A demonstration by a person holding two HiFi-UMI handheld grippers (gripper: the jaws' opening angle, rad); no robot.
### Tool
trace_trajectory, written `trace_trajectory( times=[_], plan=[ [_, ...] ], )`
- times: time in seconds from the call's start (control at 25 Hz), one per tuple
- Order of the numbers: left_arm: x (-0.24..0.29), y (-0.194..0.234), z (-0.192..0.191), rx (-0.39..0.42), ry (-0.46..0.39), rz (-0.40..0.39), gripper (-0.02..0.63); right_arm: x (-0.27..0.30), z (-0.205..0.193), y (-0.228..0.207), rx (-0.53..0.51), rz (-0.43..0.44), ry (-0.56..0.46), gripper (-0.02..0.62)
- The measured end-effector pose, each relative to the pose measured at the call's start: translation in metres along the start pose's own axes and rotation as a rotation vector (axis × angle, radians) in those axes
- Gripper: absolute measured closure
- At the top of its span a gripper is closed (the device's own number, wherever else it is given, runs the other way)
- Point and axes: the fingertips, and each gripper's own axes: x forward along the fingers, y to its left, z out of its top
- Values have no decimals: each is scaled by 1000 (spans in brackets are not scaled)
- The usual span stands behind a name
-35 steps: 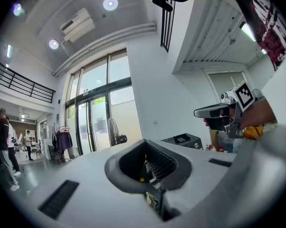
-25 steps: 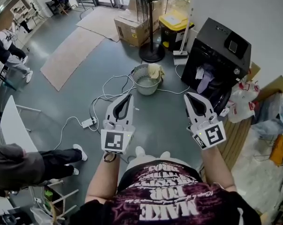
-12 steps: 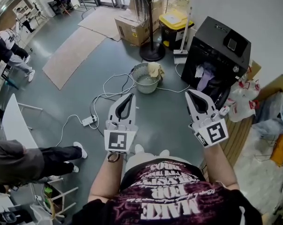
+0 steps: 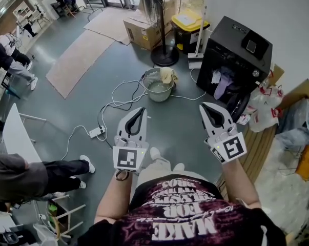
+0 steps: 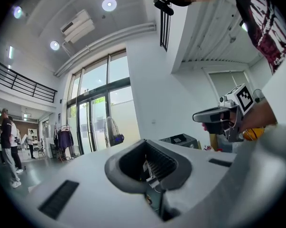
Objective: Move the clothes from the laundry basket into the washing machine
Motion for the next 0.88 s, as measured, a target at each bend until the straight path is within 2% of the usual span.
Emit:
trace_trajectory(
  times=[0.44, 0.88],
  plan=[
    [25, 34, -23, -1, 31, -11, 601, 40, -16, -10, 21, -19, 5, 591],
    [76, 80, -31, -10, 10, -28, 601, 100, -21, -31, 5, -32, 15, 591]
  ],
)
